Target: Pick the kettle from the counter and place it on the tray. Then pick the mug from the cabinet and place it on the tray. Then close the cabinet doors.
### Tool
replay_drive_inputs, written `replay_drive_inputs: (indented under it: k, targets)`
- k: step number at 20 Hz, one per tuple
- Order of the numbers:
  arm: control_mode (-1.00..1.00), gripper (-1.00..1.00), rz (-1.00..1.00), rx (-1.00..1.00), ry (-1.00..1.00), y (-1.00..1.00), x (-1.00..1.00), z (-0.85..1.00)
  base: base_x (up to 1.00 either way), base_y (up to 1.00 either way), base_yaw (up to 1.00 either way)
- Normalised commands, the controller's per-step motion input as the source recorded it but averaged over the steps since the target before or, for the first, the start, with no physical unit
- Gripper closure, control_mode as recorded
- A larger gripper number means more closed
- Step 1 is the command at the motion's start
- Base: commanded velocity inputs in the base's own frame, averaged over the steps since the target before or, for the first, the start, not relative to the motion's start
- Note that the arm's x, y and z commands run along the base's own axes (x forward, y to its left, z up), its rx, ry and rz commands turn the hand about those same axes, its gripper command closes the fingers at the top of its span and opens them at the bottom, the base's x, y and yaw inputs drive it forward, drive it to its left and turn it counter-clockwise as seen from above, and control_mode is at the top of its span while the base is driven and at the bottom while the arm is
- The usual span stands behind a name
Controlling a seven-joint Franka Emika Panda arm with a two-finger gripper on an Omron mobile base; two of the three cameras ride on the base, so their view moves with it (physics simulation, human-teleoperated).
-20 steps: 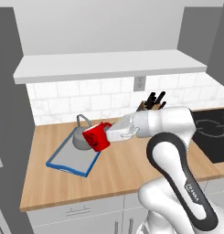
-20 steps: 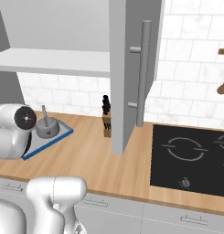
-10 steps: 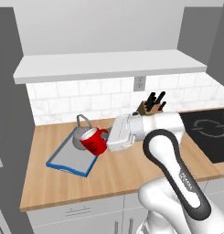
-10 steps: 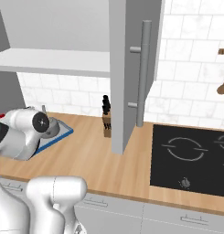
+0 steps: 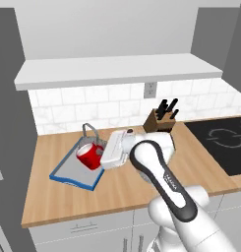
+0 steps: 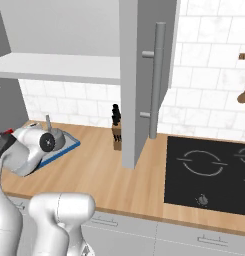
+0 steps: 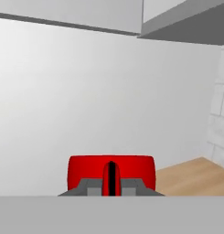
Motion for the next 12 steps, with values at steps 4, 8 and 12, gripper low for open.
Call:
replay_drive_inputs:
  k: [4,8,12]
  targets:
    - [-1.00,1.00,0.04,-0.01,0.03,0.11,0.56,-0.38,0.00,0.00,0.00]
    - [-1.00,1.00,0.12,-0.05,0.04,0.12,0.45,-0.45,0.00,0.00,0.00]
    - [-1.00,1.00,0.12,-0.09,0.01,0.32,0.45,-0.33,0.00,0.00,0.00]
